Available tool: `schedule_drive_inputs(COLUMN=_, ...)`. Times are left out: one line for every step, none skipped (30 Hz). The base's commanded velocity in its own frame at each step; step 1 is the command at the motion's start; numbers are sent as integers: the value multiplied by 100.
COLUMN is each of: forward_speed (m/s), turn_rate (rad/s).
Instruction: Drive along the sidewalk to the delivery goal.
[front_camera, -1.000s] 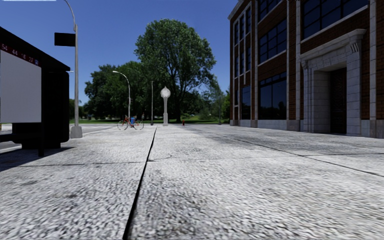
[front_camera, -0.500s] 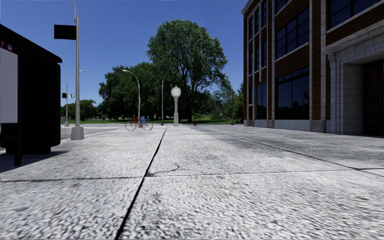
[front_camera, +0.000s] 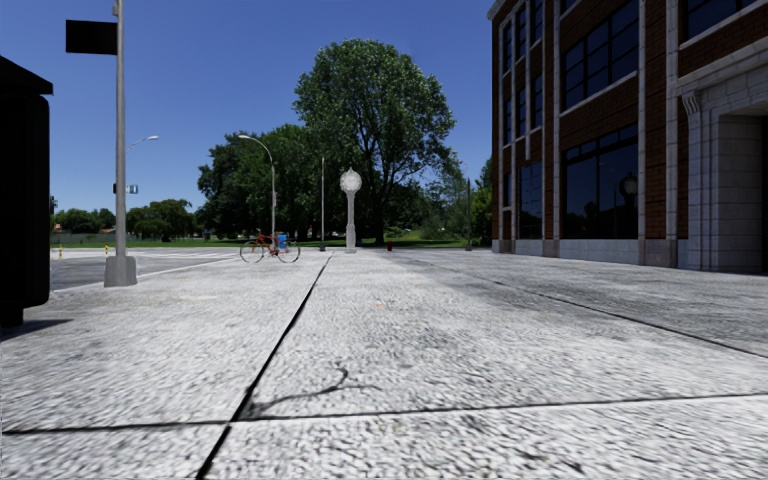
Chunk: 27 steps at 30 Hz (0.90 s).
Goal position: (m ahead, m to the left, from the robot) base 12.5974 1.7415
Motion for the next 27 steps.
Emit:
schedule_drive_inputs(forward_speed=200, turn_rate=16)
schedule_drive_inputs(forward_speed=200, turn_rate=19)
schedule_drive_inputs(forward_speed=200, turn_rate=20)
schedule_drive_inputs(forward_speed=200, turn_rate=20)
schedule_drive_inputs(forward_speed=200, turn_rate=20)
schedule_drive_inputs(forward_speed=200, turn_rate=20)
schedule_drive_inputs(forward_speed=200, turn_rate=20)
schedule_drive_inputs(forward_speed=200, turn_rate=21)
schedule_drive_inputs(forward_speed=200, turn_rate=21)
schedule_drive_inputs(forward_speed=200, turn_rate=21)
schedule_drive_inputs(forward_speed=200, turn_rate=21)
schedule_drive_inputs(forward_speed=200, turn_rate=21)
schedule_drive_inputs(forward_speed=200, turn_rate=21)
schedule_drive_inputs(forward_speed=200, turn_rate=21)
schedule_drive_inputs(forward_speed=200, turn_rate=20)
schedule_drive_inputs(forward_speed=200, turn_rate=11)
schedule_drive_inputs(forward_speed=200, turn_rate=0)
schedule_drive_inputs(forward_speed=200, turn_rate=0)
schedule_drive_inputs(forward_speed=200, turn_rate=0)
schedule_drive_inputs(forward_speed=200, turn_rate=0)
schedule_drive_inputs(forward_speed=200, turn_rate=0)
schedule_drive_inputs(forward_speed=200, turn_rate=0)
schedule_drive_inputs(forward_speed=200, turn_rate=0)
schedule_drive_inputs(forward_speed=200, turn_rate=0)
schedule_drive_inputs(forward_speed=200, turn_rate=0)
schedule_drive_inputs(forward_speed=200, turn_rate=0)
schedule_drive_inputs(forward_speed=200, turn_rate=0)
